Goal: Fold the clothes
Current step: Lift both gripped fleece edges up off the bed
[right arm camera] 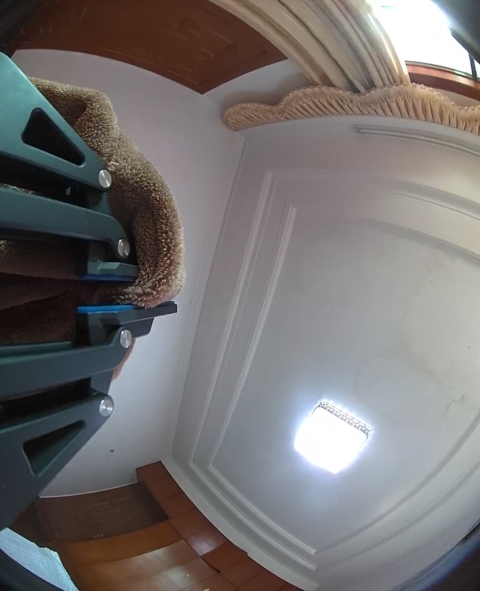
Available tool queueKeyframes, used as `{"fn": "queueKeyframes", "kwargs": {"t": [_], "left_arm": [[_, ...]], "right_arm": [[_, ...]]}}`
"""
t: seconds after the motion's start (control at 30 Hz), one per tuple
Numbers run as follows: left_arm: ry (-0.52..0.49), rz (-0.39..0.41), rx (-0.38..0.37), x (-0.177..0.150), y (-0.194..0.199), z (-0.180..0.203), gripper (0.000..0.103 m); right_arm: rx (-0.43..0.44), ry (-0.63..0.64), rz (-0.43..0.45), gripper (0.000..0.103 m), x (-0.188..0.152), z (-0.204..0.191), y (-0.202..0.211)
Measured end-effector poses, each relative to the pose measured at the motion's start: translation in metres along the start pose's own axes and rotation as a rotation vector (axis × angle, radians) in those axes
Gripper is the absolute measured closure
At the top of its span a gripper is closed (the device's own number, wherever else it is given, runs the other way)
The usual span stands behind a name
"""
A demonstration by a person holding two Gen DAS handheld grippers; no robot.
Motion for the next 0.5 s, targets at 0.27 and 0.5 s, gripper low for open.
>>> {"fn": "queueKeyframes", "kwargs": {"t": [0.27, 0.5], "left_arm": [[-0.037, -0.009, -0.141, 0.015, -0.011, -0.007, 0.029], [-0.021, -0.143, -0.103, 0.019, -0.032, 0.002, 0.091]], "right_arm": [[-0.003, -0.061, -0.019, 0.093, 0.0, 0.015, 0.0], [-0.018, -0.046, -0.061, 0.093, -0.016, 0.023, 0.007]]}}
Point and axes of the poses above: each gripper's, at about its wrist camera, not at the fingertips, and y roughly against the way its jaws point, z to its right, x to its top, the point moved 2 cm from there along -y, roughly the way its jaws point, and after that the axes turned 2 degrees about y, right-handed, at the moved point
